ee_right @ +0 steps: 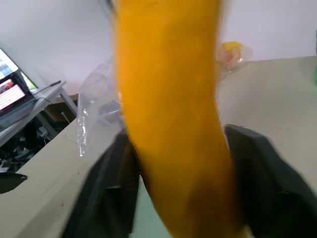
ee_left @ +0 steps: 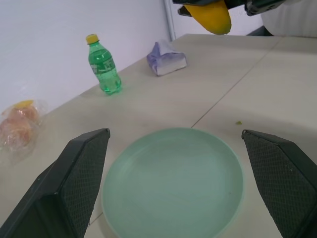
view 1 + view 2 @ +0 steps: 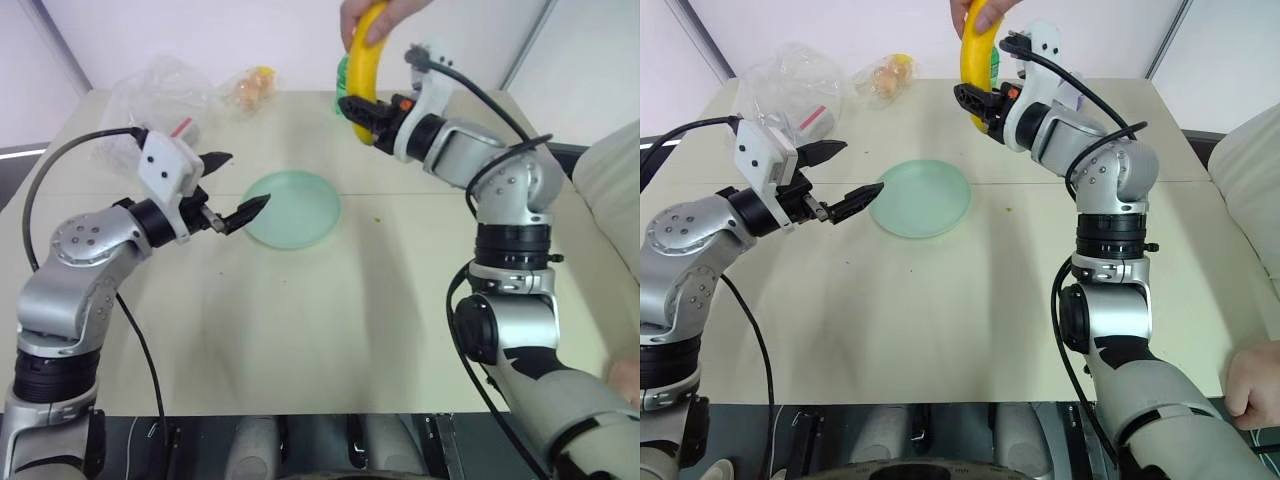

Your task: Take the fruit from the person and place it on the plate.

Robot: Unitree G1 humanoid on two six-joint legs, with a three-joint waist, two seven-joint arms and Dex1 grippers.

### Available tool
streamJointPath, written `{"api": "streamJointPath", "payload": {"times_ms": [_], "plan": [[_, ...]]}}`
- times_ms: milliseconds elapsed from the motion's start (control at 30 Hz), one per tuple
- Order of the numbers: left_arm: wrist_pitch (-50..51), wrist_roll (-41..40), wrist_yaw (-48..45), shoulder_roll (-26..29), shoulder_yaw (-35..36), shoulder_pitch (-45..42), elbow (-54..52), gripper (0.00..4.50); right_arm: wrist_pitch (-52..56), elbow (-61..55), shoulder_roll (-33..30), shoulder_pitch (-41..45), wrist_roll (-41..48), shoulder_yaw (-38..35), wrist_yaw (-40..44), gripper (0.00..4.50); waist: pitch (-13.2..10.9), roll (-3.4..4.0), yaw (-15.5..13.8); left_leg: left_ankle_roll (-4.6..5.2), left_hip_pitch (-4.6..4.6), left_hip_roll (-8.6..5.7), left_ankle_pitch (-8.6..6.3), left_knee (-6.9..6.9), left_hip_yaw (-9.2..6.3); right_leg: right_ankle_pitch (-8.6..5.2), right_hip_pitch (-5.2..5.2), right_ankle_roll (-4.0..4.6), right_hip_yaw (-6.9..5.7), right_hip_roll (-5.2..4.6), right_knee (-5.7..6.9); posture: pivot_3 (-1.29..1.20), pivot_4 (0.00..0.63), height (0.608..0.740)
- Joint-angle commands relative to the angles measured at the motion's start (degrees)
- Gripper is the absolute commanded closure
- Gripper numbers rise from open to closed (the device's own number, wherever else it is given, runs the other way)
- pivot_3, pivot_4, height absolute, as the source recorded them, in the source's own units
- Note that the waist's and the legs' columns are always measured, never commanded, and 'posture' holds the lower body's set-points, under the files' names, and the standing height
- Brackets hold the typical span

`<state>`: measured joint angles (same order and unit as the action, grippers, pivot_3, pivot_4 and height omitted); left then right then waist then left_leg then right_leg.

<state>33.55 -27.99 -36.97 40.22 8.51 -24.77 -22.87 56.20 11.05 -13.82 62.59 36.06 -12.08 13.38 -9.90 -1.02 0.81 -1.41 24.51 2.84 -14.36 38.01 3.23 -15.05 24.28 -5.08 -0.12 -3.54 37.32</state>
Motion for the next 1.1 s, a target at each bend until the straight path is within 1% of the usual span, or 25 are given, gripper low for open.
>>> {"api": "streamJointPath", "payload": {"times_ms": [33,200,333,467,533,633,767,833,1033,1100], "plan": [[0.0,-0.2,0.7,0.4,1.6,0.4,-2.4,0.00,-1.5,-0.9,-0.2,1.8,-0.1,-0.9,0.3,3.09,0.0,0.00,-0.1,0.00,0.00,0.00,0.00,0.00,0.01,0.00,0.00,0.00,0.00,-0.01,0.00,0.00,0.150,0.731],[0.6,-0.5,1.8,0.2,2.2,1.0,-2.9,0.00,-0.5,-1.4,0.5,1.8,0.4,-1.0,-0.4,3.09,0.0,0.01,0.0,0.00,0.01,0.00,0.00,-0.01,0.01,0.00,0.02,0.00,0.00,-0.01,-0.01,0.00,0.150,0.731],[2.7,-1.6,3.8,0.0,4.2,2.8,-4.4,0.00,1.1,-2.1,4.0,0.0,0.5,0.0,-2.9,3.09,0.0,0.01,0.4,0.00,0.00,0.02,0.00,-0.04,0.02,0.00,0.04,0.00,0.01,0.00,0.00,0.00,0.150,0.731],[6.0,-3.0,8.3,-1.3,9.1,5.7,-6.3,0.00,2.2,-1.4,9.2,-3.4,-1.3,2.4,-6.2,3.09,0.0,0.01,0.3,0.00,0.00,0.06,0.00,-0.09,-0.01,0.00,0.06,0.01,0.01,0.04,-0.01,0.00,0.150,0.731],[8.7,-4.9,11.4,-2.5,13.0,7.6,-7.0,0.00,2.4,0.5,12.5,-5.3,-2.8,4.3,-7.8,3.09,0.0,0.01,0.3,0.00,0.00,0.06,0.00,-0.10,-0.02,0.00,0.06,0.01,0.02,0.01,-0.01,0.00,0.150,0.731],[11.8,-6.1,15.3,-3.4,16.9,9.3,-8.1,0.00,2.5,2.7,15.5,-7.2,-5.1,7.4,-8.2,3.09,0.0,0.00,0.3,0.00,0.01,0.06,0.00,-0.09,-0.07,0.00,0.07,0.01,0.01,0.00,0.00,0.00,0.150,0.731],[13.8,-6.8,17.6,-3.2,19.1,10.9,-9.6,0.00,2.9,4.5,16.9,-8.6,-7.6,9.8,-8.3,3.09,0.0,-0.03,-0.1,0.00,0.05,-0.01,0.00,-0.08,-0.06,0.00,0.06,0.00,-0.02,-0.07,-0.02,0.00,0.150,0.731],[14.7,-6.9,18.8,-2.8,21.1,12.1,-10.3,0.00,2.2,7.3,17.3,-9.2,-9.5,11.3,-8.3,3.09,0.0,-0.06,0.0,0.00,0.04,-0.01,0.00,-0.07,-0.07,0.00,0.05,0.00,-0.02,-0.09,-0.02,0.00,0.150,0.731],[15.6,-7.7,20.4,-3.0,22.9,14.1,-12.2,0.00,1.0,11.0,17.3,-8.7,-12.4,11.8,-7.3,3.09,0.0,-0.06,0.3,-0.01,0.03,0.00,0.00,-0.09,-0.06,0.00,0.05,0.01,-0.04,-0.05,-0.02,0.00,0.150,0.731],[15.6,-7.9,20.7,-3.0,23.0,14.6,-12.6,0.00,0.9,11.2,17.2,-8.7,-13.1,11.9,-6.7,2.03,0.0,-0.06,0.3,-0.01,0.03,0.00,0.00,-0.09,-0.07,0.00,0.05,0.01,-0.03,-0.05,-0.02,0.00,0.150,0.731]]}}
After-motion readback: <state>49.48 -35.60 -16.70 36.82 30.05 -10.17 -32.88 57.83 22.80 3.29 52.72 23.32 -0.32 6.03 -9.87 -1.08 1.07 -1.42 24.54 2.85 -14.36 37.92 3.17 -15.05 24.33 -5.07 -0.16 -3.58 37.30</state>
